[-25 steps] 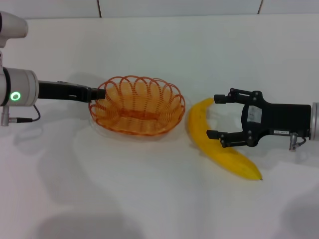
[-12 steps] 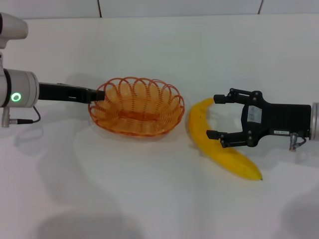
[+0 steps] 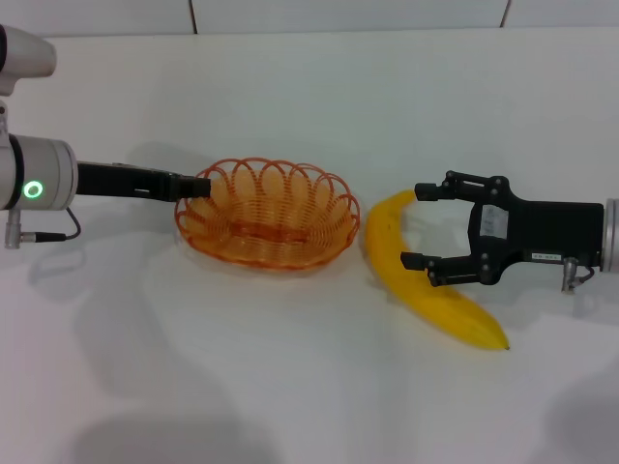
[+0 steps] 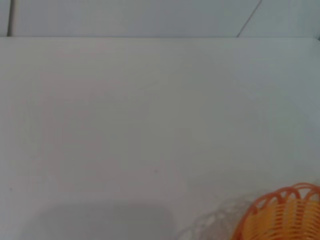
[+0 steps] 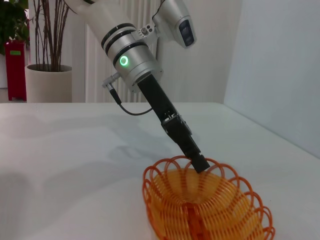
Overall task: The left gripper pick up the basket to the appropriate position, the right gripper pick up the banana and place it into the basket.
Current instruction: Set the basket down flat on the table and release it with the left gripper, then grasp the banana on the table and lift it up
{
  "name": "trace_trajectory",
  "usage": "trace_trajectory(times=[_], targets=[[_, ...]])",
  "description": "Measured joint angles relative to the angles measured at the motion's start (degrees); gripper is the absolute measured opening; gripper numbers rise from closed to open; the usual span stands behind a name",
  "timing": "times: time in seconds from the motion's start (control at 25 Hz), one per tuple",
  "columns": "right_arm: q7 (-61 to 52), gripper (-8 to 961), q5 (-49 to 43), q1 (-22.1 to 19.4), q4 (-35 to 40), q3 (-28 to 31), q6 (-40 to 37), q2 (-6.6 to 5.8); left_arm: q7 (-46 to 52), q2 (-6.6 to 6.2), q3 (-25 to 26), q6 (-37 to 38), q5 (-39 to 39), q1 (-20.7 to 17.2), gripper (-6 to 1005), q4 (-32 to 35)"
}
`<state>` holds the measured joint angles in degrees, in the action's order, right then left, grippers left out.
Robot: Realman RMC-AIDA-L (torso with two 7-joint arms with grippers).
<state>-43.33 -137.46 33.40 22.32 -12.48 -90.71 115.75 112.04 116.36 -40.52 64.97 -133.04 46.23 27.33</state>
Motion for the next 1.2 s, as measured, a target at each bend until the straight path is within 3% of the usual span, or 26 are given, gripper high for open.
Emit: trace_trajectory(times=[0.4,0.64,0.72,0.88,1.08,1.2], targets=[[0.0,890,0.1,-0.3,0.1,0.0,0.0,-0.04,-1.2,0.23,0.0,0.4,0.1,0.0,353,0.3],[0.0,891,0.6,-0.8,0.0,0.0,0.0,-0.42,-2.3,0.59,0.0,1.3,0.7,-1.3,567,5.3],[0.0,891,0.6,-0.8,0.0,0.0,-0.1,-0.43,-2.3,0.63,0.0,2.1,0.8,-1.8,712,6.4],[0.0,891,0.7,-0.9,0.0,0.0,-0.1,-0.44,-3.5,0.71,-1.2,5.8,3.6,-4.4,712,10.5],[0.0,891,1.1,-0.9,0.0,0.0,-0.1,-0.45,-8.4,0.57,-7.4,8.2,18.1,-12.4,711,17.6],[0.1,891,1.9,-1.4,0.1,0.0,-0.1,-0.44,-13.4,0.24,-9.9,10.3,24.8,-15.5,711,18.7]])
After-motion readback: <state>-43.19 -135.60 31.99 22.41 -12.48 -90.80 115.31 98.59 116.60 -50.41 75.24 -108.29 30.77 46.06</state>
